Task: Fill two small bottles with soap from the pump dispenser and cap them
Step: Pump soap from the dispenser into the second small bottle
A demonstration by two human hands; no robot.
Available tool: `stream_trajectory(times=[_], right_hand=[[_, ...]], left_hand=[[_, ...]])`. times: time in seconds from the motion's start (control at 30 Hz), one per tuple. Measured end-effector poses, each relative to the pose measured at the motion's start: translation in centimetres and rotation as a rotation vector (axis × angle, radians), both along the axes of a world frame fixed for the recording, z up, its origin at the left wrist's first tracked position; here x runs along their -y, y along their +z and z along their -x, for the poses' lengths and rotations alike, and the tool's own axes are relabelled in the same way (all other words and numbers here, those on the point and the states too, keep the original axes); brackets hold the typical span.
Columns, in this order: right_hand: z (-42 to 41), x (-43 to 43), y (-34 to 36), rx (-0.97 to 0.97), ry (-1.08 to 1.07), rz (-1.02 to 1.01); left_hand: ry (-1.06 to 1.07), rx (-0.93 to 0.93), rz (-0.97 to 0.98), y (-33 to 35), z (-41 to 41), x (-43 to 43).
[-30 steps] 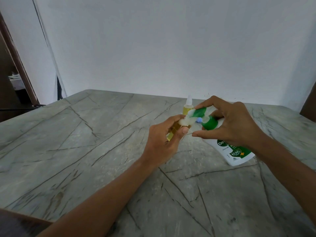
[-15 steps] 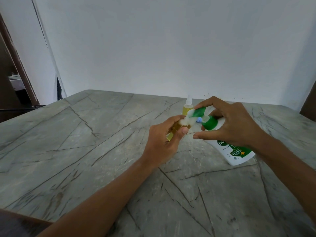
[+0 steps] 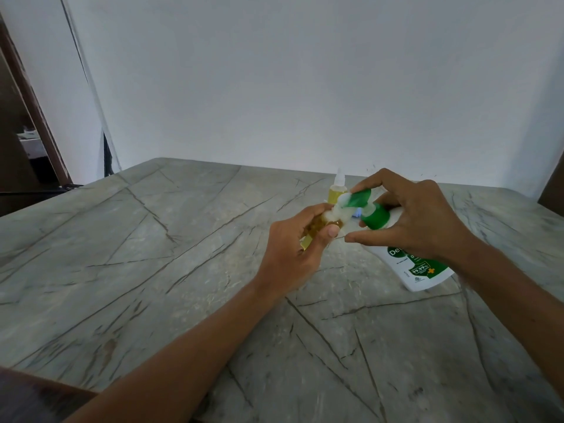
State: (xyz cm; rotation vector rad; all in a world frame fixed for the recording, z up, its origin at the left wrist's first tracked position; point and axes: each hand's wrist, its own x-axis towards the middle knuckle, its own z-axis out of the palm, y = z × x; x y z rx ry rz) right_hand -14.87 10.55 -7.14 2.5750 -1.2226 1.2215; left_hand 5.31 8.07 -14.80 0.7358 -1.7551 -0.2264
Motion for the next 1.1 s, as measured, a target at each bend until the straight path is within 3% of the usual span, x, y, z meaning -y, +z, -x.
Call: stream_trajectory(times=[0.7,1.1], right_hand=[[0.3,-0.4,-0.1,0.016,0.0,0.05],[0.1,-0.6,-0.1,0.177,-0.061,0.082]], left_hand=[[-0.027,-0.033,-0.047,0.3,0.3,-0.4],[-0.075,-0.136,-0.115,0.8,0.3,-1.0]])
